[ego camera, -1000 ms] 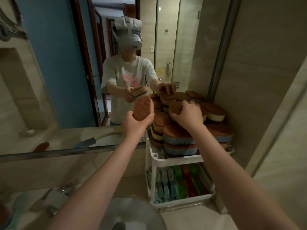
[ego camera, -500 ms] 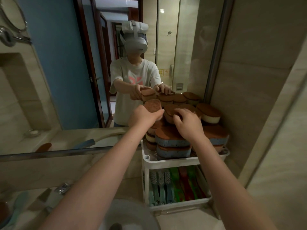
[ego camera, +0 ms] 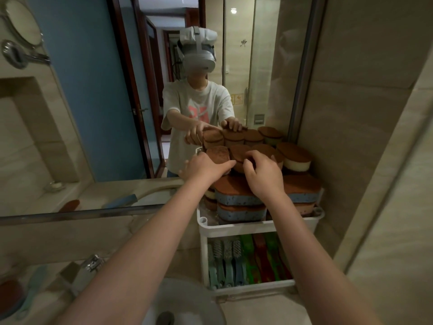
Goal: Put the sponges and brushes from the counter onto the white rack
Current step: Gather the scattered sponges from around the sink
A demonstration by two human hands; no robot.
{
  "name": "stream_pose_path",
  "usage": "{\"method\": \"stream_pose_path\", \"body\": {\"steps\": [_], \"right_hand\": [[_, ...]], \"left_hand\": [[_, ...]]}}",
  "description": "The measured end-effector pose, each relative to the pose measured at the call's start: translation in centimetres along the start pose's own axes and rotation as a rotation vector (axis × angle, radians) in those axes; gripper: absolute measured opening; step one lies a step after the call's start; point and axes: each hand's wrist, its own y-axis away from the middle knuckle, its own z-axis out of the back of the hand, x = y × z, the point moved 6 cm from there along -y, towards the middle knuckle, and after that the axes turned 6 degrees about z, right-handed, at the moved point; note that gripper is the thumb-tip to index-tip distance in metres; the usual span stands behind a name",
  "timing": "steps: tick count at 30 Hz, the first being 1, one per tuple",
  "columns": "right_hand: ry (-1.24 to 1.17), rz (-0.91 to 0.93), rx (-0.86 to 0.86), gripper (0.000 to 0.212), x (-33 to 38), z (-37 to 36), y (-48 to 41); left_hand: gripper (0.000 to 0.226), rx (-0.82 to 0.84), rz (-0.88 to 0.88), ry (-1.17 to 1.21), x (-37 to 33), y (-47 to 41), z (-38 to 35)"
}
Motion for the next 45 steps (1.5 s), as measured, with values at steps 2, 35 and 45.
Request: {"method": "stream_pose_path", "body": {"steps": [2,35,45], "right_hand": [[0.003,0.029,-0.017,0.034,0.2,0.0,0.2],[-0.347,0.239,0.695,0.03,31.9,-29.6,13.6],[-0.294,0.145,1.024,0.033,37.2,-46.1,20.3]], "left_hand": [[0.102,0.038,-0.008,0.033,0.4,-0.1,-0.1],[0.022,-0.157,0.285,0.504,48.2,-0.3,11.9],[0.053,0.028,0.608,0.209,67.1,1.5,10.5]]}}
